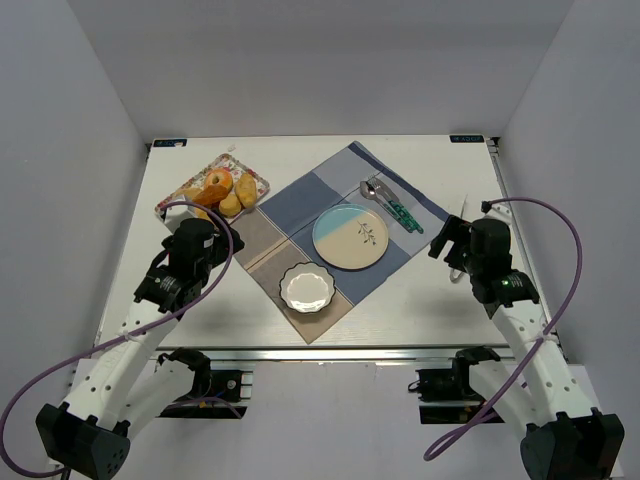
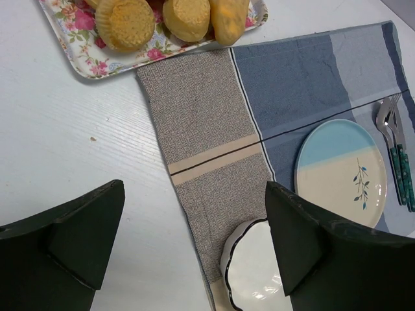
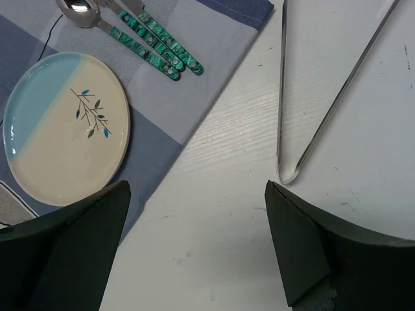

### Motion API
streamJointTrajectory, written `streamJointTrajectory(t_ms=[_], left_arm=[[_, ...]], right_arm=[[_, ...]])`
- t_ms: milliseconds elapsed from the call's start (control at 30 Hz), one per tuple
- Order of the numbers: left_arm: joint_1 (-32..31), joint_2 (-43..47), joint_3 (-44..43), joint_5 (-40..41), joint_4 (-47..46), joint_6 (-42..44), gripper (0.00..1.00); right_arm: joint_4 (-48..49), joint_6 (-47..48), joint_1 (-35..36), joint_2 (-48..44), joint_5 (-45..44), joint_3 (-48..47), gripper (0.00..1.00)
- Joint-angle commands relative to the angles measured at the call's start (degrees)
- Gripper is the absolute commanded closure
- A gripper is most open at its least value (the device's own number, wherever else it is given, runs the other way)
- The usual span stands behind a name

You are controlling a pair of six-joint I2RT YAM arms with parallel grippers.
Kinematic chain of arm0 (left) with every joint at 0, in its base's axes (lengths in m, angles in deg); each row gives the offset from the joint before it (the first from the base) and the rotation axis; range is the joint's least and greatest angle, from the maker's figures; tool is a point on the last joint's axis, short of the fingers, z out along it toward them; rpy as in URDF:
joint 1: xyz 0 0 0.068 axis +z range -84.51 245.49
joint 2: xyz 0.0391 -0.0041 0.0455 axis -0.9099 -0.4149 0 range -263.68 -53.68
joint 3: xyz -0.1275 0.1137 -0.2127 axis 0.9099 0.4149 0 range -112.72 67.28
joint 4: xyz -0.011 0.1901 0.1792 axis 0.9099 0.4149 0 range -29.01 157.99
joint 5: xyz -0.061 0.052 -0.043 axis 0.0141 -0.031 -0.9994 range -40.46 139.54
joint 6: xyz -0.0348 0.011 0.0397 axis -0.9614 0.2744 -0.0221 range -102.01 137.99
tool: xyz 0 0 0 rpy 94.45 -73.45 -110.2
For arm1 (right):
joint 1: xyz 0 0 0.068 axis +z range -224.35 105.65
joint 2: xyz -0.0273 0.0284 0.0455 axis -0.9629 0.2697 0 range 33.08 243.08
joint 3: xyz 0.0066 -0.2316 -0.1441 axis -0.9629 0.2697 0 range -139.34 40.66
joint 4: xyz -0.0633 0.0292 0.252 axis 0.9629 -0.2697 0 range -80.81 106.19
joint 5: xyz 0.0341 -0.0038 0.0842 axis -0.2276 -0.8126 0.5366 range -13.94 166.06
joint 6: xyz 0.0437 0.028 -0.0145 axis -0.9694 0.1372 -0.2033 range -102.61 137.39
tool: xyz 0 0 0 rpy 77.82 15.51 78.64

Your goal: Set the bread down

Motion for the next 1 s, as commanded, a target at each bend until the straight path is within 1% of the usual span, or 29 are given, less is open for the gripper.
streamJointTrajectory(t_ms=[0,200,367,467,667,833,967], left_arm=[[-0.2,0.3,0.0,-0.5,-1.5,0.1,0.02],[-0.2,0.1,0.6,-1.0,-2.0,0.3,0.02],[-0.2,-0.8,0.6,-1.3,-2.1,0.5,0.02],[-0.2,-1.5,0.5,-1.6,-2.3,0.6,0.02],[-0.2,-2.2,1.4,-2.3,-3.6,1.4,0.02],[-0.2,-2.5,1.3,-2.1,-3.5,1.6,0.02],[-0.2,-2.4,1.9,-2.4,-4.4,2.0,0.02]], right_arm=[[0.7,1.3,0.0,-0.2,-1.4,-0.2,0.11],[0.9,-0.4,0.0,0.4,-3.7,1.2,0.11],[1.3,-2.5,0.0,3.7,-8.5,1.4,0.11],[0.9,-2.9,-0.5,8.5,-9.4,0.5,0.11],[-0.9,-3.6,-1.7,22.2,-11.0,-4.0,0.11],[-0.6,-4.1,-2.7,28.4,-11.5,-6.6,0.11],[-0.2,-4.6,-5.5,32.1,-12.2,-7.8,0.11]])
